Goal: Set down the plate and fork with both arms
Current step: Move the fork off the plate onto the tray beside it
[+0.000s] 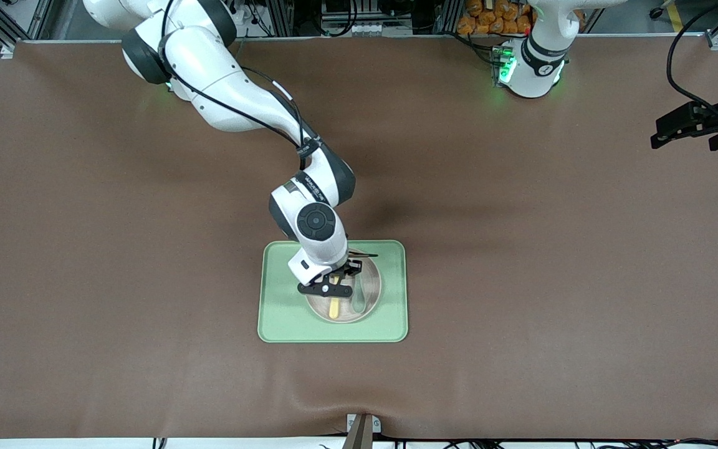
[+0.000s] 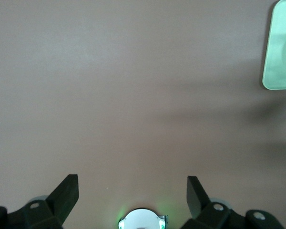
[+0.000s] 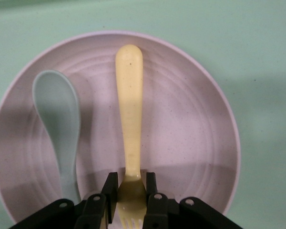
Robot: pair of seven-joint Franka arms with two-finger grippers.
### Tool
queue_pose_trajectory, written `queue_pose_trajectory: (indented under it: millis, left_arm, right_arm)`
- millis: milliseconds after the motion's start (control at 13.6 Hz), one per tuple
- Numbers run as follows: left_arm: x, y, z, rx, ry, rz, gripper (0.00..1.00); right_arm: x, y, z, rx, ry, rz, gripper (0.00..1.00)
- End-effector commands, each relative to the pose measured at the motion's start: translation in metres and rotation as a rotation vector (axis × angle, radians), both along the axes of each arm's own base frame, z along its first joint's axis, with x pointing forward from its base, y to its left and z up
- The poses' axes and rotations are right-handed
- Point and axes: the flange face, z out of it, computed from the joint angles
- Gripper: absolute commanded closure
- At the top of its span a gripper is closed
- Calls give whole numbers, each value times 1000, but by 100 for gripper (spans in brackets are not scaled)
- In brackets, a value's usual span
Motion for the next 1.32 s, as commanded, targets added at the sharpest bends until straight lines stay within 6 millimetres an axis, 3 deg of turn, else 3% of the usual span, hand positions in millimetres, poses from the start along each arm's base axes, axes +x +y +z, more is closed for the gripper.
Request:
queue_pose_trajectory:
  millis: [0,441,736,1030,1251]
  left_arm:
    - [1,5,2,13,-8,-10,0]
    - [3,4,3,19,-23,-13,0]
    - [4,5,4,27,-34,-12,0]
    - [4,6,4,25,-34,-12,0]
    - [4,6,4,25,-34,-10,0]
  right_arm:
    - [13,-13,18,5,-1,-41,100]
    - [41,-67,50,12,28,15,100]
    - [48,-112,36,1,66,40,100]
    - [36,-120,8,5,54,40,100]
    - [24,-125,3,14,38,38,100]
